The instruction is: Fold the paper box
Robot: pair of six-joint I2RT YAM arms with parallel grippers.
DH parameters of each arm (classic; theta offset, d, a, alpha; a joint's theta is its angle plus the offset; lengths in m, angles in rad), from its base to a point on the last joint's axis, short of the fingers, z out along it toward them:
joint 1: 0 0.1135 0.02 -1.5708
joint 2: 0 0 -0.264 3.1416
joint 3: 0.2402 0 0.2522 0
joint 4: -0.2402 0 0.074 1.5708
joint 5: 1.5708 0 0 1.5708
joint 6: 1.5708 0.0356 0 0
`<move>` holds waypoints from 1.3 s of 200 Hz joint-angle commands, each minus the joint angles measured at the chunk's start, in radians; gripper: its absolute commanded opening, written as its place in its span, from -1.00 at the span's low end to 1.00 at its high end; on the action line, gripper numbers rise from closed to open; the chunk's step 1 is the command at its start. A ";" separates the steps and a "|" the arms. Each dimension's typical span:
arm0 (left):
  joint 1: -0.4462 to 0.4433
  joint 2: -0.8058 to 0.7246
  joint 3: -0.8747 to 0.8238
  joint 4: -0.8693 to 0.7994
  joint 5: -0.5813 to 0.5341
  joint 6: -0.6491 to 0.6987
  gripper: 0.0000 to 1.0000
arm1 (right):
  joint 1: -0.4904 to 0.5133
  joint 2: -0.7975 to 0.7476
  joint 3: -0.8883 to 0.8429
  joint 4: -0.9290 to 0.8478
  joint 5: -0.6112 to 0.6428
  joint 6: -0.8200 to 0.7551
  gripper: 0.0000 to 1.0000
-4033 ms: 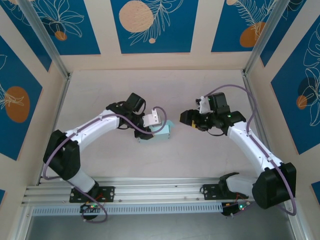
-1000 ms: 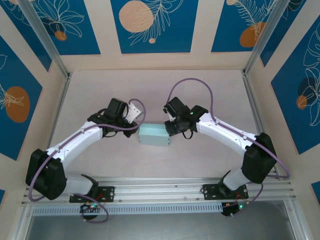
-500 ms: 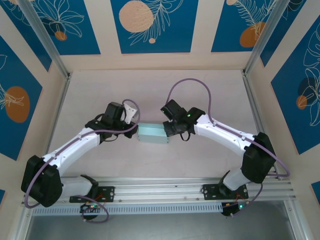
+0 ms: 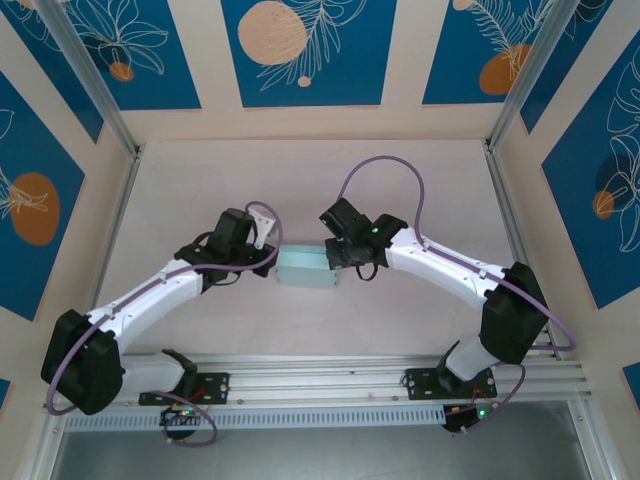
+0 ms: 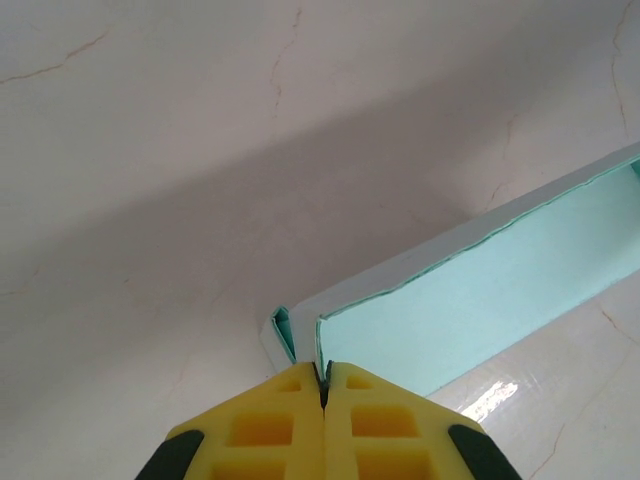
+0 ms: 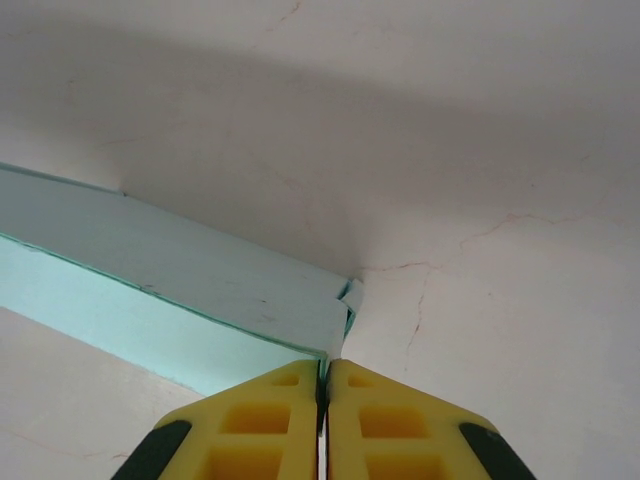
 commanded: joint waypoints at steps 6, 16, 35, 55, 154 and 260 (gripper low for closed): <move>-0.047 0.009 -0.016 0.006 0.054 0.006 -1.00 | 0.015 0.023 0.049 0.105 -0.129 0.044 -0.79; -0.049 0.013 -0.018 0.003 0.048 0.010 -1.00 | 0.012 0.021 0.050 0.109 -0.141 0.052 -0.79; -0.055 0.018 -0.022 -0.002 0.038 0.020 -1.00 | 0.008 0.014 0.046 0.128 -0.168 0.068 -0.79; -0.061 0.018 -0.028 -0.003 0.034 0.023 -1.00 | 0.000 0.009 0.038 0.156 -0.206 0.084 -0.79; -0.070 -0.004 -0.027 -0.026 -0.029 0.029 -1.00 | 0.020 0.026 0.023 0.037 -0.055 0.077 -0.63; -0.082 -0.015 -0.042 0.002 -0.034 0.013 -1.00 | 0.025 0.011 0.041 0.093 -0.114 0.111 -0.73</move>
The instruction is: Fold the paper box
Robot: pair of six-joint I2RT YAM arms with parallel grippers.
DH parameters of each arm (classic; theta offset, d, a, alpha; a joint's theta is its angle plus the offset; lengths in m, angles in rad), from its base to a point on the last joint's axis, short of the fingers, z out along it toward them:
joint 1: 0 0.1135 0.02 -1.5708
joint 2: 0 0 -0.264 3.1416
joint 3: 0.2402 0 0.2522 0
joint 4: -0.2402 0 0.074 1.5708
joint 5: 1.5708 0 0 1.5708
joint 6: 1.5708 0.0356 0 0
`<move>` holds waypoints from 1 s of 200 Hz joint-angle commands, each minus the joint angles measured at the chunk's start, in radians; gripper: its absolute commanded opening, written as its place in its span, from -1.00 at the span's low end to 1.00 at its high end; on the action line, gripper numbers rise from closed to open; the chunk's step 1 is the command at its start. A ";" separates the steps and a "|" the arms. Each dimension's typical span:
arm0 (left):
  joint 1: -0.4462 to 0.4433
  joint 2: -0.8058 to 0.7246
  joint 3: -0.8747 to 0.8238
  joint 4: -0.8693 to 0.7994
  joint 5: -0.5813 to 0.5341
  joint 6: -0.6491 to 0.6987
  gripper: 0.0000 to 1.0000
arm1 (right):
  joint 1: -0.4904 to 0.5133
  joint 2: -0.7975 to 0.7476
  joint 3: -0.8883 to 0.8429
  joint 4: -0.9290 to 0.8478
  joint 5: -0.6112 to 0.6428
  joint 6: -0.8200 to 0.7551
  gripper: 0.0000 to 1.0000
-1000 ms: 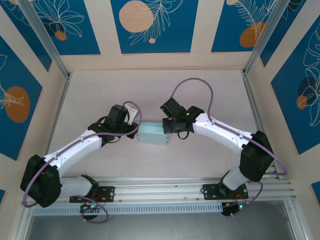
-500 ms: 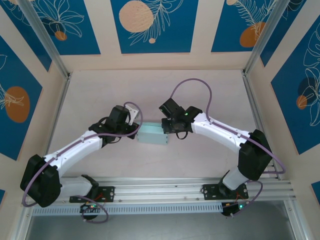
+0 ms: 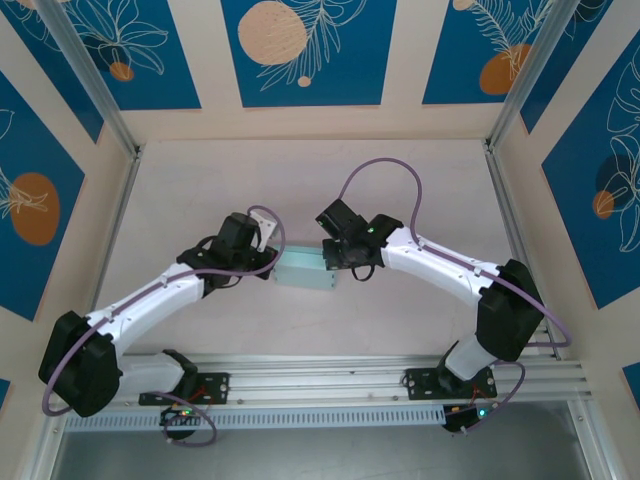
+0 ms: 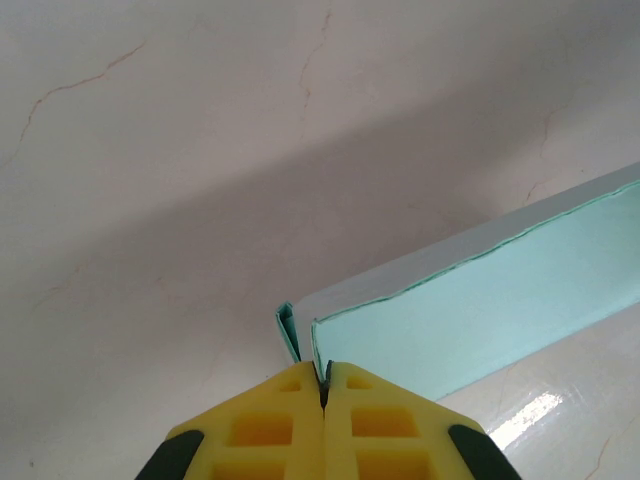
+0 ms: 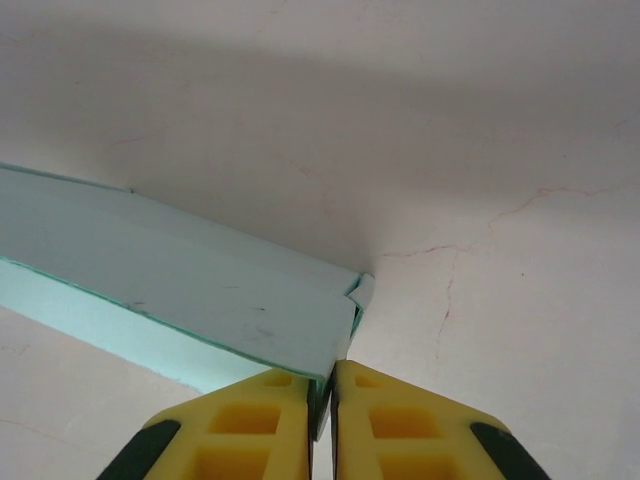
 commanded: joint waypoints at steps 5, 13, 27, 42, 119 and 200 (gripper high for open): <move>-0.045 0.002 -0.023 -0.007 0.071 0.011 -1.00 | 0.014 -0.013 0.033 0.105 -0.098 0.031 -0.73; -0.049 0.003 -0.023 -0.006 0.071 0.012 -1.00 | 0.011 -0.011 0.034 0.121 -0.111 0.037 -0.73; -0.057 0.007 -0.025 -0.007 0.069 0.015 -1.00 | 0.005 -0.010 0.032 0.147 -0.140 0.050 -0.73; -0.065 0.012 -0.028 -0.007 0.066 0.017 -1.00 | -0.007 -0.011 0.026 0.184 -0.186 0.063 -0.73; -0.084 0.026 -0.037 -0.002 0.049 0.025 -1.00 | -0.090 -0.026 -0.012 0.347 -0.468 0.122 -0.80; -0.090 0.022 -0.034 -0.002 0.018 0.010 -1.00 | -0.111 -0.040 -0.044 0.299 -0.413 0.087 -0.84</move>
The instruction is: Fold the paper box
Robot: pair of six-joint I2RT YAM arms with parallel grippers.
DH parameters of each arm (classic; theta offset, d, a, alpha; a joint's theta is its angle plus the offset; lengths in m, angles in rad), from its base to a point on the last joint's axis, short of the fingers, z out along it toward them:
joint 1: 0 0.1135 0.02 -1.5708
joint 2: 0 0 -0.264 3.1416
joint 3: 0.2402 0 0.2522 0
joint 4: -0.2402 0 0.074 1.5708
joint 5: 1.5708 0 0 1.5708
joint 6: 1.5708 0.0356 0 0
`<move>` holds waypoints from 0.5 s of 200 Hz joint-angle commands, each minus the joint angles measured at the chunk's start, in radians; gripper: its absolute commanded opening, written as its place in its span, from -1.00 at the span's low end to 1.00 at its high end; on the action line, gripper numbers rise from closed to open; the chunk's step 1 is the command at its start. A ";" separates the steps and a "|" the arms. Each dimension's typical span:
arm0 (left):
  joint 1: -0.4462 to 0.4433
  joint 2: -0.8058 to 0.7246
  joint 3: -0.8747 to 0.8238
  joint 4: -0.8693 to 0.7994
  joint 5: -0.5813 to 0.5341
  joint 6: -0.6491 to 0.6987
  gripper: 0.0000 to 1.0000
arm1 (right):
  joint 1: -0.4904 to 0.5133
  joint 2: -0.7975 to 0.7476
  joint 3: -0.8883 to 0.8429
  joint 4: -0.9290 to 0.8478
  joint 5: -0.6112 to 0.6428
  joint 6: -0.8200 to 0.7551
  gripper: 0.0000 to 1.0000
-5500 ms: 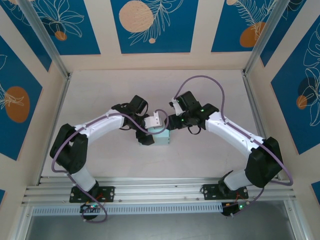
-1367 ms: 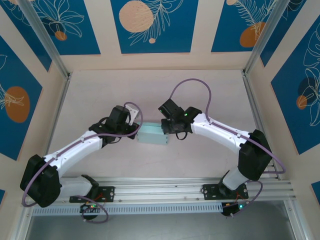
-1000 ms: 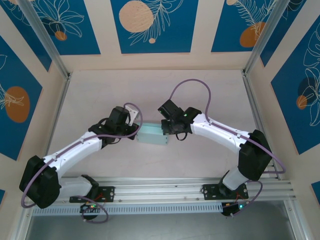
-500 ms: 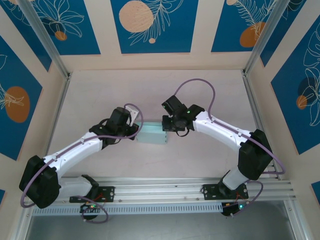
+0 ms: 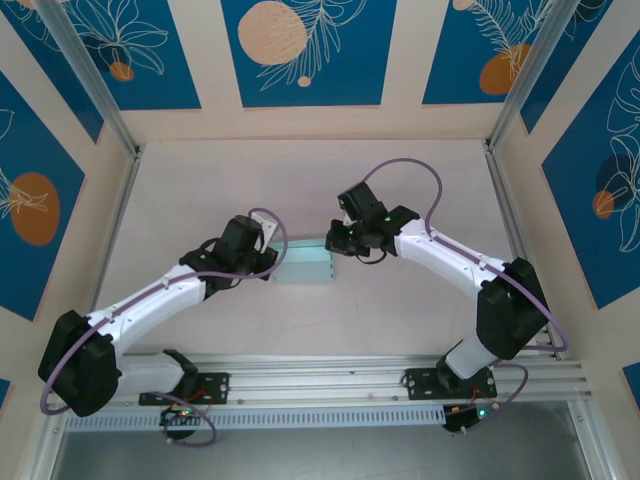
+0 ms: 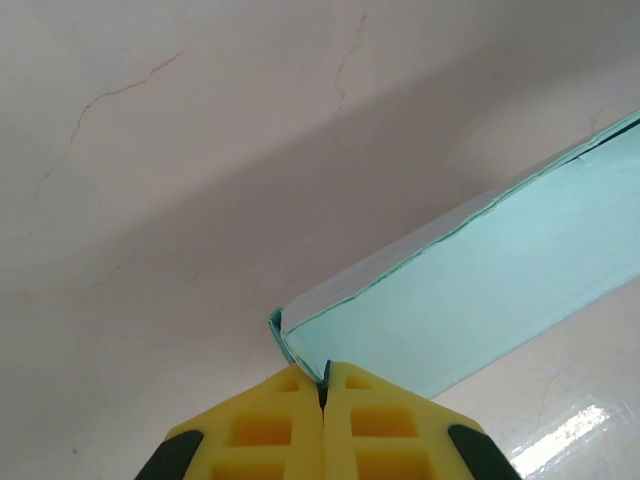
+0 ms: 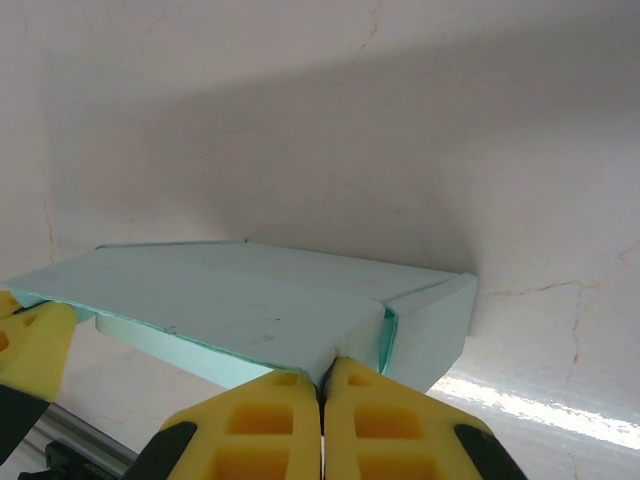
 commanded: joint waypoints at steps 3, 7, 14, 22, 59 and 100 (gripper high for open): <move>-0.057 0.020 -0.026 -0.005 0.116 0.007 -1.00 | 0.053 -0.031 -0.001 0.102 -0.093 -0.032 -0.84; -0.057 0.017 -0.026 -0.005 0.110 0.004 -1.00 | 0.056 -0.030 -0.006 0.100 -0.080 -0.039 -0.85; -0.058 0.011 -0.028 -0.004 0.104 -0.002 -1.00 | 0.062 -0.030 -0.018 0.095 -0.061 -0.049 -0.85; -0.057 0.005 -0.028 -0.002 0.100 -0.006 -1.00 | 0.067 -0.030 -0.032 0.088 -0.035 -0.057 -0.84; -0.058 0.001 -0.028 -0.007 0.083 -0.017 -1.00 | 0.070 -0.038 -0.098 0.113 0.000 -0.072 -0.86; -0.057 0.019 -0.028 -0.020 0.056 0.000 -1.00 | 0.080 -0.038 -0.106 0.110 0.047 -0.092 -0.91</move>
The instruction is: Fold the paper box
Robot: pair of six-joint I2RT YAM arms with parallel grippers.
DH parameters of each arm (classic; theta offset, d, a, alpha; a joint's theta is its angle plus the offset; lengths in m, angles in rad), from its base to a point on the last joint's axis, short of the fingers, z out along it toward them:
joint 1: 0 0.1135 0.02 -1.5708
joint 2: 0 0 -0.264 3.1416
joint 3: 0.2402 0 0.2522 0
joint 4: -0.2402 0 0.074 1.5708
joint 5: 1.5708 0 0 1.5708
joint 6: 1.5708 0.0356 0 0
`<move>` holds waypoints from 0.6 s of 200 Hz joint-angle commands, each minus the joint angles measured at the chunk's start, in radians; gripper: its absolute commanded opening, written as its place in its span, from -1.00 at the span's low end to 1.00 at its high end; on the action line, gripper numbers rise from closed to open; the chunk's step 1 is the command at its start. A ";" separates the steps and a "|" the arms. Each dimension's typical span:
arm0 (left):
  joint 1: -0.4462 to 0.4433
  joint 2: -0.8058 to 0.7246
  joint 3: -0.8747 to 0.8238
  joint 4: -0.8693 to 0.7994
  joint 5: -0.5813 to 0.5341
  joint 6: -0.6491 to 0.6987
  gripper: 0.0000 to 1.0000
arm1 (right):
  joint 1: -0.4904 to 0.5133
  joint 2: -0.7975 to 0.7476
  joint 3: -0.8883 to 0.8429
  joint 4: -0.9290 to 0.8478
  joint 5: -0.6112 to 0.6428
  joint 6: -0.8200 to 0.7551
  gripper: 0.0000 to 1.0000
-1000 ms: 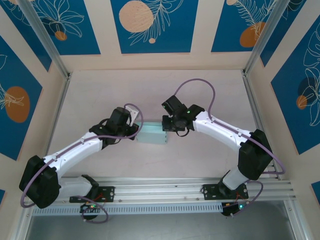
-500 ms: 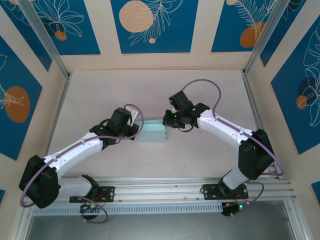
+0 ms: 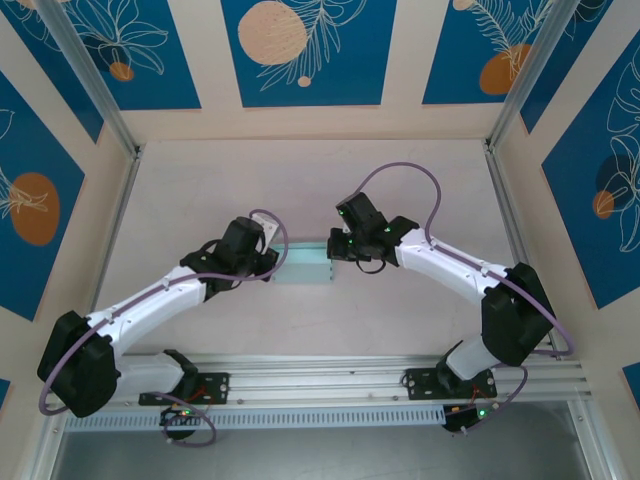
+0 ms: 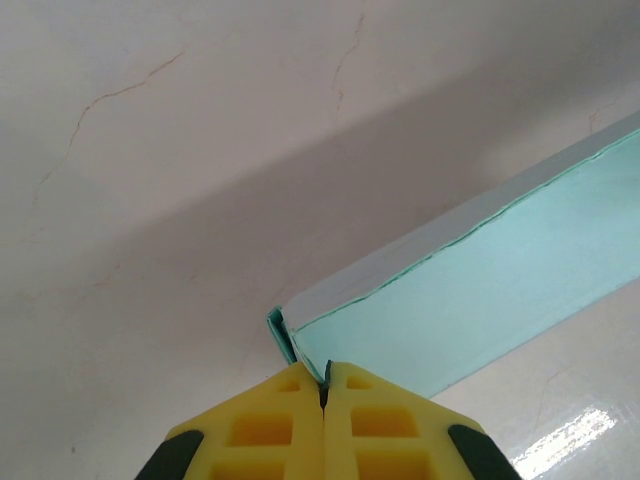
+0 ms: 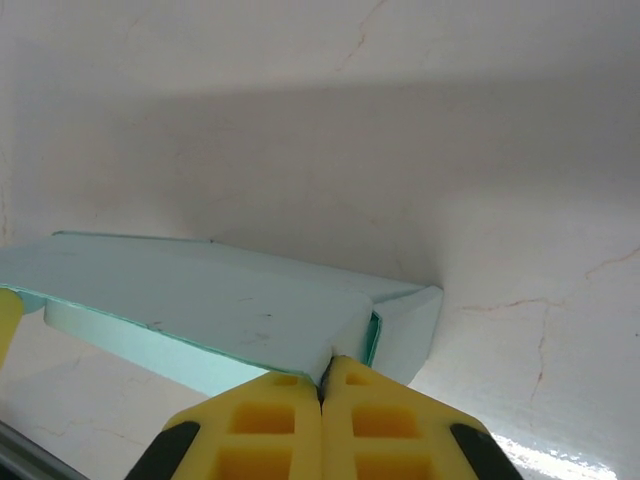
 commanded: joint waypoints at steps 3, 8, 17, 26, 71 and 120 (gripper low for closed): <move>-0.045 0.027 -0.023 -0.024 0.073 0.003 -1.00 | 0.043 0.002 -0.023 0.043 -0.042 -0.027 -0.92; -0.045 0.030 -0.025 -0.022 0.073 0.006 -1.00 | 0.046 0.002 -0.023 0.042 -0.033 -0.031 -0.93; -0.045 0.035 -0.031 -0.014 0.075 0.005 -1.00 | 0.052 0.003 -0.026 0.042 -0.019 -0.033 -0.96; -0.045 0.038 -0.037 -0.005 0.077 0.002 -1.00 | 0.060 0.007 -0.028 0.042 -0.004 -0.039 -0.99; -0.044 0.041 -0.069 0.013 0.071 -0.007 -1.00 | 0.106 0.020 -0.040 0.010 0.104 -0.050 -1.00; -0.044 0.030 -0.122 0.046 0.044 -0.026 -1.00 | 0.155 0.014 -0.109 0.063 0.197 -0.075 -1.00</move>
